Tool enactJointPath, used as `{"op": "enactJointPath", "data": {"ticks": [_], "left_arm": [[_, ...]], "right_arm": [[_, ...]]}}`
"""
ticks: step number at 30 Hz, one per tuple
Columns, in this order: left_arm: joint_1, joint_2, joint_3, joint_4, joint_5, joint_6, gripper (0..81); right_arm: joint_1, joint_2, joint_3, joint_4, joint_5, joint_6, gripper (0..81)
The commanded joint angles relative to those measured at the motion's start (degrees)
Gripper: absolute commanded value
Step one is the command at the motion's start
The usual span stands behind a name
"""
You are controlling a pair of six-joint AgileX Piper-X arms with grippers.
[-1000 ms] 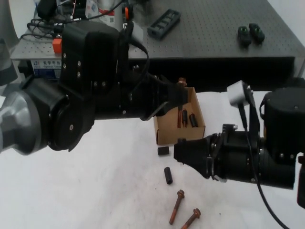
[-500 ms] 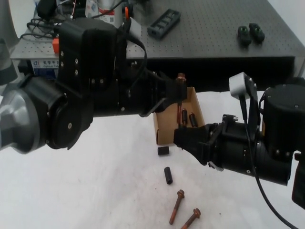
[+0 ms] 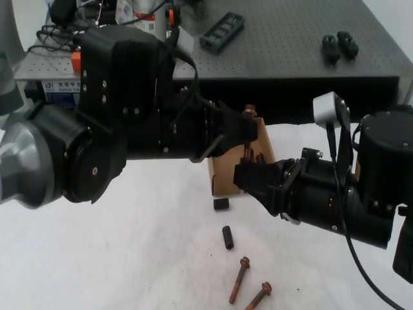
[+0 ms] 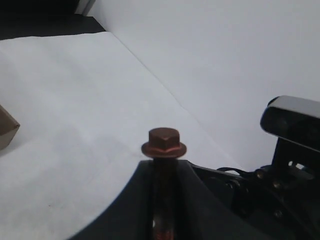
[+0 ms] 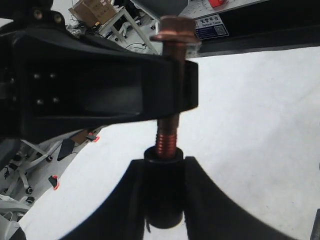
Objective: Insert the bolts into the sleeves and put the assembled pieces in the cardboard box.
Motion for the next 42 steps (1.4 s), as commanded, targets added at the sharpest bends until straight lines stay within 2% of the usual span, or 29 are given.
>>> {"op": "enactJointPath", "data": {"ticks": [1,4,5,8,10,12,16,21,25,29,32,36,39,42], "left_arm": [[-0.1,-0.7,-0.2,-0.3,1.0,-1.6,0.6],[-0.1,-0.7,-0.2,-0.3,1.0,-3.9,0.9],[-0.1,-0.7,-0.2,-0.3,1.0,-4.1,4.1],[-0.1,-0.7,-0.2,-0.3,0.4,-4.1,24.6],[-0.1,-0.7,-0.2,-0.3,-2.5,-4.6,44.9],[-0.1,-0.7,-0.2,-0.3,-5.6,-5.7,55.3],[0.3,-0.7,-0.2,0.0,-8.1,-4.7,51.3],[0.3,-0.7,-0.2,5.0,-10.4,0.3,48.5],[0.3,-0.7,-0.2,12.5,-12.4,4.0,48.5],[0.3,-0.7,0.0,18.3,-14.2,7.7,48.5],[0.3,-0.7,0.0,20.2,-15.5,9.3,48.5],[0.3,-0.7,0.0,21.4,-15.7,9.3,48.5],[0.3,-0.7,0.0,21.6,-15.7,9.3,48.5],[0.3,-0.7,0.0,22.1,-16.0,9.3,48.5]], "right_arm": [[-0.1,-0.2,-0.7,-2.0,3.1,0.0,1.1],[-0.1,-0.2,-0.7,-3.2,5.8,0.0,1.1],[-0.1,-0.2,-0.7,-3.5,6.6,0.0,1.1],[-0.4,-0.2,-0.7,-4.4,7.9,-0.8,1.1],[-1.4,-0.2,-0.7,-5.5,7.9,-0.9,1.1],[-3.0,-0.2,-0.7,-6.8,7.9,-1.8,1.1],[-7.6,0.8,-2.3,-5.9,12.8,-5.9,1.1],[-13.0,12.8,-13.6,4.9,11.2,-10.0,1.1],[-13.3,27.3,-28.8,15.7,12.8,-14.4,1.1],[-13.3,41.7,-43.7,26.9,13.9,-15.0,1.1],[-12.6,49.1,-52.3,34.1,14.3,-15.0,1.1],[-12.0,54.9,-58.4,38.9,16.5,-15.0,0.1],[-12.0,55.7,-59.2,39.7,15.8,-15.0,11.1],[-12.0,54.9,-59.6,39.3,13.6,-15.0,34.6]]}}
